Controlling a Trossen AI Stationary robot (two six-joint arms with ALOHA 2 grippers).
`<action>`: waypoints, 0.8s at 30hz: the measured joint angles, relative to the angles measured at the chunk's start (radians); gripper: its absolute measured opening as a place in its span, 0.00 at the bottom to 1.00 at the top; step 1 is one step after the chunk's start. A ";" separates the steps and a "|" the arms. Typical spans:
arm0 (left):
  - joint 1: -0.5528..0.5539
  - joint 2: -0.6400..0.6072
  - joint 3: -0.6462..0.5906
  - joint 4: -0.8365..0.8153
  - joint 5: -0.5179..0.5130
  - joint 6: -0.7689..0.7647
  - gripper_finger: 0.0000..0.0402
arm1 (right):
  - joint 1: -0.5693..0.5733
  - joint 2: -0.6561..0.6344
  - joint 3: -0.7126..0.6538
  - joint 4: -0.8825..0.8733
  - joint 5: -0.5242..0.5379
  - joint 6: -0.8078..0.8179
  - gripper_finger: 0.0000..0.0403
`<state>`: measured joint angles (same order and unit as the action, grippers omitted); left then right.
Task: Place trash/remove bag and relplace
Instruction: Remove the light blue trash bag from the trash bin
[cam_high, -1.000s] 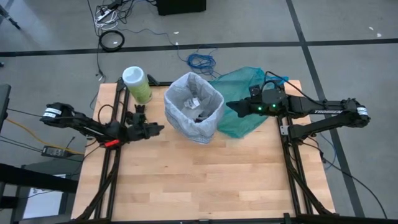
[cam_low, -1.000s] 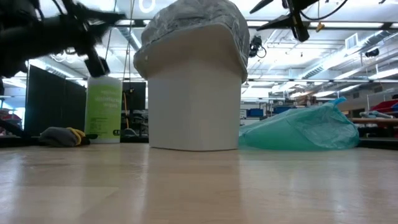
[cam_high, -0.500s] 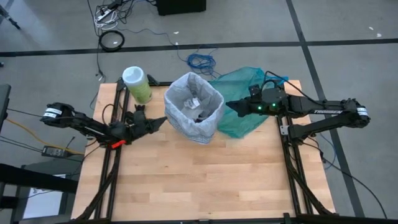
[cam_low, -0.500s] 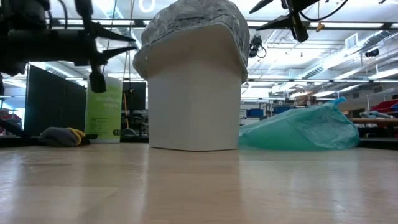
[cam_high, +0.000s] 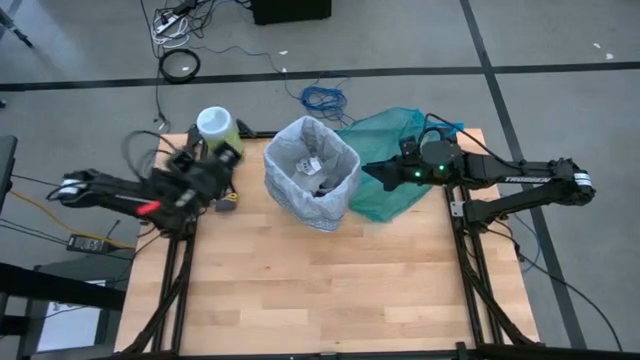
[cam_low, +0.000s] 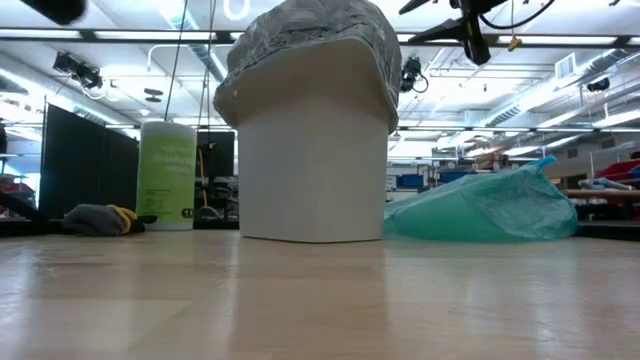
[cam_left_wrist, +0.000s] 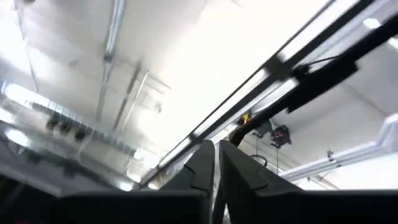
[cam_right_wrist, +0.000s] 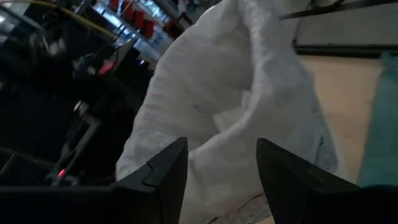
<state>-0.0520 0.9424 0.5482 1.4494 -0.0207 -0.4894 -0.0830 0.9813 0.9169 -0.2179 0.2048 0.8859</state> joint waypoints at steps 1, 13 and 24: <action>0.013 -0.064 0.000 -0.088 0.014 0.019 0.06 | 0.000 0.000 0.000 0.001 -0.014 0.000 0.45; 0.050 -0.535 0.337 -1.983 -0.463 0.014 0.01 | 0.008 0.000 -0.001 0.004 -0.104 0.000 0.45; 0.015 -0.321 0.115 -1.974 -0.383 -0.351 0.02 | 0.008 0.000 -0.001 0.003 -0.104 -0.022 0.45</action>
<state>-0.0375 0.6215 0.6631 -0.5249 -0.4032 -0.8408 -0.0750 0.9813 0.9161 -0.2152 0.1012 0.8635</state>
